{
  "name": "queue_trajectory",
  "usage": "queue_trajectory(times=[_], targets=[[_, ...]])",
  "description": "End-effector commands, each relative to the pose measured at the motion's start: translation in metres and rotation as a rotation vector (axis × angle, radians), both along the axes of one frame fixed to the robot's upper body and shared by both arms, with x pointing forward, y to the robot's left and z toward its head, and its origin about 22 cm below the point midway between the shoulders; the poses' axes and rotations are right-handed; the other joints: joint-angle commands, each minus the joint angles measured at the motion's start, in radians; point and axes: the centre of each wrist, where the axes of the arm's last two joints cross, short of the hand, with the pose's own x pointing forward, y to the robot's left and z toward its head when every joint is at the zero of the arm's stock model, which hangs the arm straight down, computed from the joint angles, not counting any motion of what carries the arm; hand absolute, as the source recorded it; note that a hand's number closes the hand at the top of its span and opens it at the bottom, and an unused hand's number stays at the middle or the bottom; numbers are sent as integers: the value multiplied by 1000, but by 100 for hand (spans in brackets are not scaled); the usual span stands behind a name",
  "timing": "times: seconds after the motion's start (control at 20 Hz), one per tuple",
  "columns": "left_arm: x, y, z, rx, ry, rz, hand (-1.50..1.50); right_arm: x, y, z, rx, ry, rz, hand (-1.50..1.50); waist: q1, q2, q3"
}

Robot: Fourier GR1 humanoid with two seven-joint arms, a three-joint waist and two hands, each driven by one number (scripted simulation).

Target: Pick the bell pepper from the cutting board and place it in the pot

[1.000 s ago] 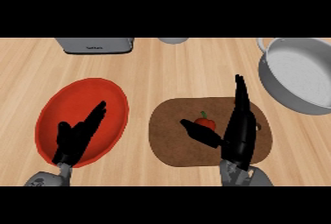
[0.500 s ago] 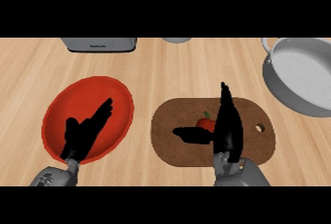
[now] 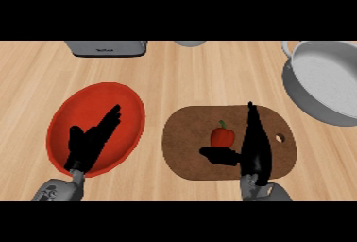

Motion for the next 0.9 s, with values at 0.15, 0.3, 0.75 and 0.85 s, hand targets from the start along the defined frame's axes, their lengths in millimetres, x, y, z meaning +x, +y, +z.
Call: queue_trajectory(times=[0.15, 0.3, 0.75, 0.85], targets=[[-5, -2, -10, -2, 31, -14, 0, -20, -23, -12, 59, -38, 6, -150, -2, 2, -2], [3, -4, -8, -11, 23, 2, 0, -15, -5, -24, 149, -97, 42, -150, 0, 4, -2], [-11, -11, -8, -11, 31, -4, 0, -25, -20, -52, 325, -210, 20, -150, 2, 2, -2], [-10, 5, 10, 26, 34, -19, 0, -8, -39, -69, 350, -196, -10, -150, 5, 3, -1]])
